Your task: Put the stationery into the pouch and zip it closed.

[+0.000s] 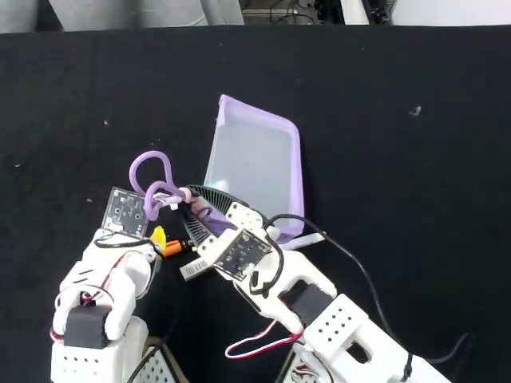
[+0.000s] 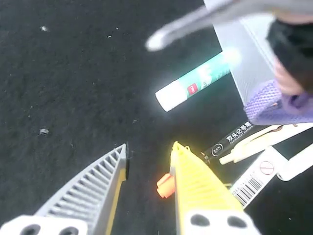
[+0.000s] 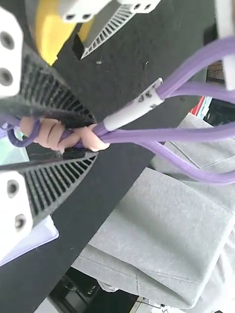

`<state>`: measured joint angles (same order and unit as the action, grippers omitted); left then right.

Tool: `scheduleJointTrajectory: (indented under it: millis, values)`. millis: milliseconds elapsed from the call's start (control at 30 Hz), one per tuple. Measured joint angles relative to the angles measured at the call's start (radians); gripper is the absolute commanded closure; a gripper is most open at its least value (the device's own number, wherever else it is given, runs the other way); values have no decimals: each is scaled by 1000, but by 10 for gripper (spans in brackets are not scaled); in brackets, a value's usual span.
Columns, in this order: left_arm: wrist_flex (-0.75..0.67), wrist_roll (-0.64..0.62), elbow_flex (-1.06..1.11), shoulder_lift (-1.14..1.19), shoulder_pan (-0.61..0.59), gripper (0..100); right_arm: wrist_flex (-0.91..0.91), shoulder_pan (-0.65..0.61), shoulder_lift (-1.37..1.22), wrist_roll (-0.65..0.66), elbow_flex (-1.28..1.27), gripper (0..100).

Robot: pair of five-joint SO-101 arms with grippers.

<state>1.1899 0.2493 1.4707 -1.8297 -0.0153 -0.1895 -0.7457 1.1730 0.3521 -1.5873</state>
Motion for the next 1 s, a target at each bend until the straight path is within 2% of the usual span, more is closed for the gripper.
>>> scheduleJointTrajectory:
  millis: [200,433,567,767,1000]
  values:
    - [-87,0,72,6,0,852,-28,2,0,-104,0,988]
    - [-120,2,72,8,2,848,-29,2,5,-120,0,988]
    - [-121,0,38,2,72,848,-17,3,107,-120,-3,988]
    - [-121,0,25,0,195,848,144,6,299,-120,-5,988]
    - [-123,48,-18,0,198,846,308,6,463,-120,-5,988]
